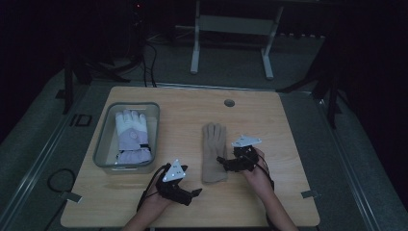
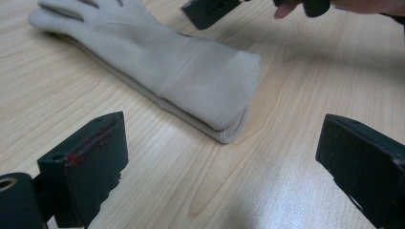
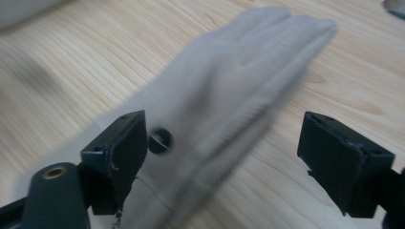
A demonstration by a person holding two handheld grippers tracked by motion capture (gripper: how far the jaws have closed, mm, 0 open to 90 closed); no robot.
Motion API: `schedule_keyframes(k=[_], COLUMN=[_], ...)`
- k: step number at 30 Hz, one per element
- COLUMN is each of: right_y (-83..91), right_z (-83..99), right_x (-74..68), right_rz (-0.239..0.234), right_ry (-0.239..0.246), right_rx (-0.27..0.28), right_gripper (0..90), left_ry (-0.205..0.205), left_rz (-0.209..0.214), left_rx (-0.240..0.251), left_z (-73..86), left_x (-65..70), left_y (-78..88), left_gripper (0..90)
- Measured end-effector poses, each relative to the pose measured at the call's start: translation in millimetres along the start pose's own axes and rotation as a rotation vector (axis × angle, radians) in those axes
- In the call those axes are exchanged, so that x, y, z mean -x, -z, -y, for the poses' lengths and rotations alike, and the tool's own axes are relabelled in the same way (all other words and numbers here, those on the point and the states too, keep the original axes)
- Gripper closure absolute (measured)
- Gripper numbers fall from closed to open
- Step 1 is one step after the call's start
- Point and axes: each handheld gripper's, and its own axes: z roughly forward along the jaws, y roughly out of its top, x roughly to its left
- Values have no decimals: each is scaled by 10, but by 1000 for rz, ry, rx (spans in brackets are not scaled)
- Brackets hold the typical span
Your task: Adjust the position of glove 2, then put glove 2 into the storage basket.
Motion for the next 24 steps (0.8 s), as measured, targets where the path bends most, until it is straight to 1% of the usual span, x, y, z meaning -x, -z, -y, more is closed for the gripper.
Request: schedule_keyframes(k=[2,3,5,7,8,9,10,12,13,14,15,16,17,19,21,22,23,24], right_y=[21,37,69,95,100,106,108,111,105,94,94,88,60,29,-20,-44,-70,-98], right_z=[24,31,28,16,7,-14,-30,-48,-54,-61,-61,-71,-95,-121,-159,-182,-208,-233], right_x=[44,62,91,116,123,126,126,131,134,136,136,143,176,226,266,280,299,316], right_rz=[-22,-23,-64,-90,-101,-93,-97,-117,-131,-116,-116,-105,-113,-135,-132,-116,-110,-115], right_ry=[-3,-13,-36,-59,-68,-85,-85,-95,-88,-82,-82,-87,-89,-119,-122,-129,-134,-138], right_rx=[-19,-13,-3,20,24,18,18,34,26,31,31,39,49,71,70,71,68,65], right_gripper=[150,152,150,132,126,126,108,107,106,106,106,106,128,136,146,152,163,162], left_ry=[12,17,20,16,12,4,-3,-11,-18,-16,-16,-17,-21,-46,-68,-80,-93,-97], left_rz=[9,9,20,21,32,28,32,40,41,39,39,66,69,92,103,117,125,134], left_rx=[1,-3,6,9,8,6,3,1,-8,-9,-9,-6,-5,-8,-5,-5,-3,1], left_z=[-3,-8,-18,-36,-53,-67,-78,-92,-103,-110,-110,-130,-148,-195,-254,-287,-318,-348], left_x=[-13,-19,-30,-33,-33,-28,-22,-9,-4,-3,-3,-16,-18,-28,-24,-24,-23,-26], left_y=[-5,-10,-23,-39,-56,-68,-81,-104,-120,-132,-132,-150,-163,-188,-221,-239,-261,-284], left_gripper=[37,37,37,37,37,37,37,37,42,68,80,80,81,88,118,127,127,133])
